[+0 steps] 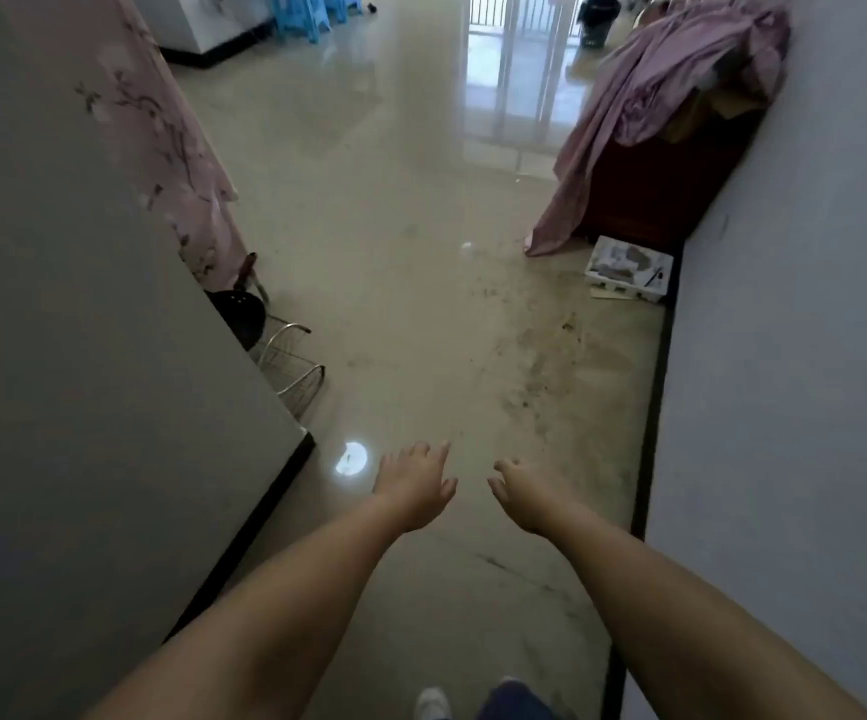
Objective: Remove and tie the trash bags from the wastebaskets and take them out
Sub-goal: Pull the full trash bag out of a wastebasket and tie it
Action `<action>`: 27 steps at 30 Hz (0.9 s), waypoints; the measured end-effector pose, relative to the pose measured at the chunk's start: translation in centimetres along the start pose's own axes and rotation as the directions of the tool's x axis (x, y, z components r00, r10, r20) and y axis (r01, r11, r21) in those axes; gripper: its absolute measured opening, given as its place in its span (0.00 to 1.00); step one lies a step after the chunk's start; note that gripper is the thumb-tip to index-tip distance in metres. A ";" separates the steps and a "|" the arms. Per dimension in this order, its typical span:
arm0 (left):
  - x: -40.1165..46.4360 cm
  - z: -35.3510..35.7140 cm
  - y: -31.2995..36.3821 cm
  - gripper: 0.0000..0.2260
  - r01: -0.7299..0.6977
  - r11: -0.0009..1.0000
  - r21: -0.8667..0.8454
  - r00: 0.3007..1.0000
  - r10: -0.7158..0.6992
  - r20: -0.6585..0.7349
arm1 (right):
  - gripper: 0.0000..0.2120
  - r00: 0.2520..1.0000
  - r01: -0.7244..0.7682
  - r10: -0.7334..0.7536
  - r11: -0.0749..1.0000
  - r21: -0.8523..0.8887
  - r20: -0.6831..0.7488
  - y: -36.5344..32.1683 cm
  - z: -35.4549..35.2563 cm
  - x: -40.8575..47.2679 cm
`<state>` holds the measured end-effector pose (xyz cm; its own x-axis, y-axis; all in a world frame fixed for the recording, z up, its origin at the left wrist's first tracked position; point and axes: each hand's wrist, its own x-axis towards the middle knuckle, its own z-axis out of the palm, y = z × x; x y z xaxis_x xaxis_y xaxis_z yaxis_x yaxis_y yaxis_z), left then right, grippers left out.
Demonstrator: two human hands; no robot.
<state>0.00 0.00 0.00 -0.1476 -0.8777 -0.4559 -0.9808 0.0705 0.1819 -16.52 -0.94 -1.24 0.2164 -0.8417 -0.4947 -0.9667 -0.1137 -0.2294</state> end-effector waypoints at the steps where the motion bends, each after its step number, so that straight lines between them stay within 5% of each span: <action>1: 0.3 -0.1 0.1 0.26 0.005 1.000 -0.015 1.000 -0.005 0.029 | 0.19 1.000 -0.007 0.007 1.000 -0.010 0.004 0.1 0.0 0.3; 10: 8.6 -2.5 1.1 0.21 0.013 0.997 -0.079 0.995 -0.005 0.096 | 0.19 0.998 -0.037 0.037 0.999 0.005 0.057 4.0 -3.3 7.4; 27: 33.4 -14.8 3.3 0.17 0.218 0.940 -0.264 0.974 -0.194 0.115 | 0.21 0.982 0.066 -0.039 0.988 -0.141 0.186 13.3 -21.1 32.2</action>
<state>-6.30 -36.07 -1.68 0.0316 -0.8143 -0.5796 -0.9200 -0.2503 0.3015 -25.29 -40.68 -2.52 0.2760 -0.7240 -0.6322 -0.9598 -0.2428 -0.1410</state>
